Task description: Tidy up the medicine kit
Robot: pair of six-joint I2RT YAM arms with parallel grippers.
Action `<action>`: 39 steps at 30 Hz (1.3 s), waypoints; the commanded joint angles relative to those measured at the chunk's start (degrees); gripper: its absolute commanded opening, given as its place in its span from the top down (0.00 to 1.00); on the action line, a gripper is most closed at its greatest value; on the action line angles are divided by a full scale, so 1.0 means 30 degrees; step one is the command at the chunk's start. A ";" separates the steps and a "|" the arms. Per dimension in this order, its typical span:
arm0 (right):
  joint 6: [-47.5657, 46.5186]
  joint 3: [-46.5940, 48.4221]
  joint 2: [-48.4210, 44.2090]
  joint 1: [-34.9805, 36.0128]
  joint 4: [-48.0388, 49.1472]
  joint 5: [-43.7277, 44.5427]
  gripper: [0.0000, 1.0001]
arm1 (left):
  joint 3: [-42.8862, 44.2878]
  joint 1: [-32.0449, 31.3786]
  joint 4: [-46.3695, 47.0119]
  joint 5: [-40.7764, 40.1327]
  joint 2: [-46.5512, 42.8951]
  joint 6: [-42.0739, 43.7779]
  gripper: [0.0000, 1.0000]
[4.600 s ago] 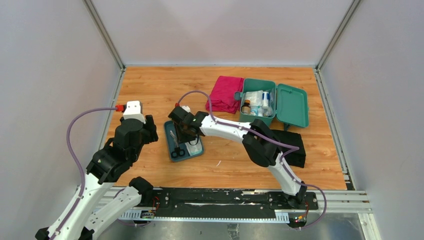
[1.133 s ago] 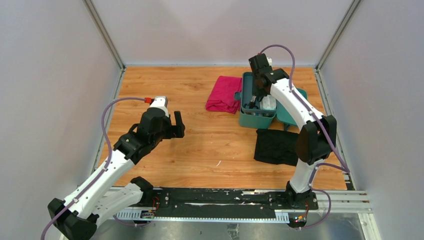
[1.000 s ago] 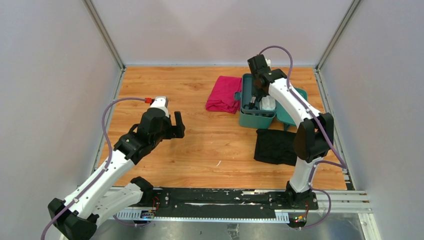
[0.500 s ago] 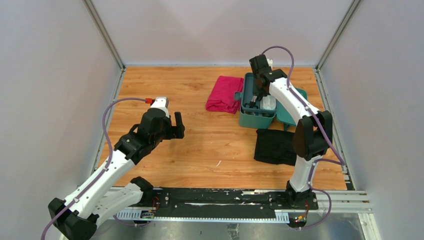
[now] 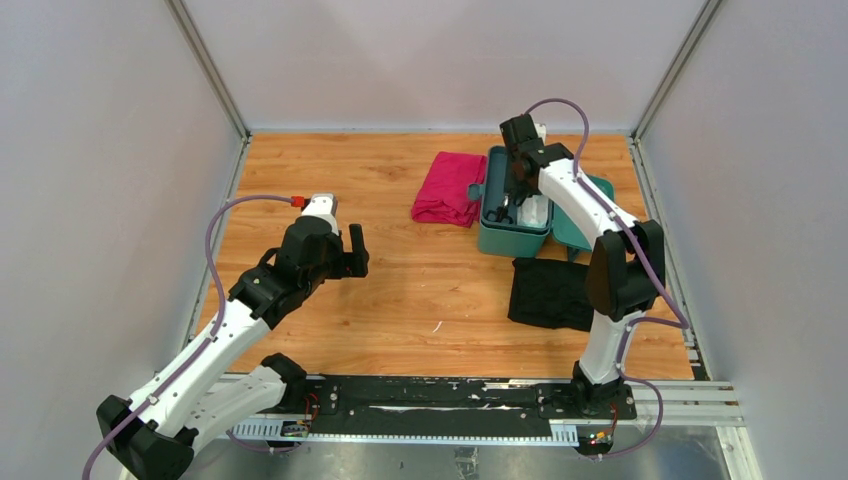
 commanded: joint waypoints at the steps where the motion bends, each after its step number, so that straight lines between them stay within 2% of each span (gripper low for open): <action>1: 0.0569 -0.1105 -0.0089 -0.0173 -0.0764 -0.0705 1.00 | -0.0259 0.0050 -0.0142 -0.0264 -0.0180 0.0252 0.05; 16: 0.0295 -0.1173 0.0237 -0.0180 -0.1696 -0.1048 1.00 | -0.0142 0.0050 -0.0344 -0.0190 -0.0165 0.0164 0.05; 27: -0.0428 0.1756 0.0601 -0.0165 -0.4067 -0.1003 1.00 | -0.0247 0.0050 -0.0406 -0.0103 -0.0330 -0.0055 0.05; 39: -0.0357 0.0890 0.1752 -0.0181 -0.3822 -0.1197 1.00 | -0.0431 0.0050 -0.0514 -0.0015 -0.0520 -0.0184 0.05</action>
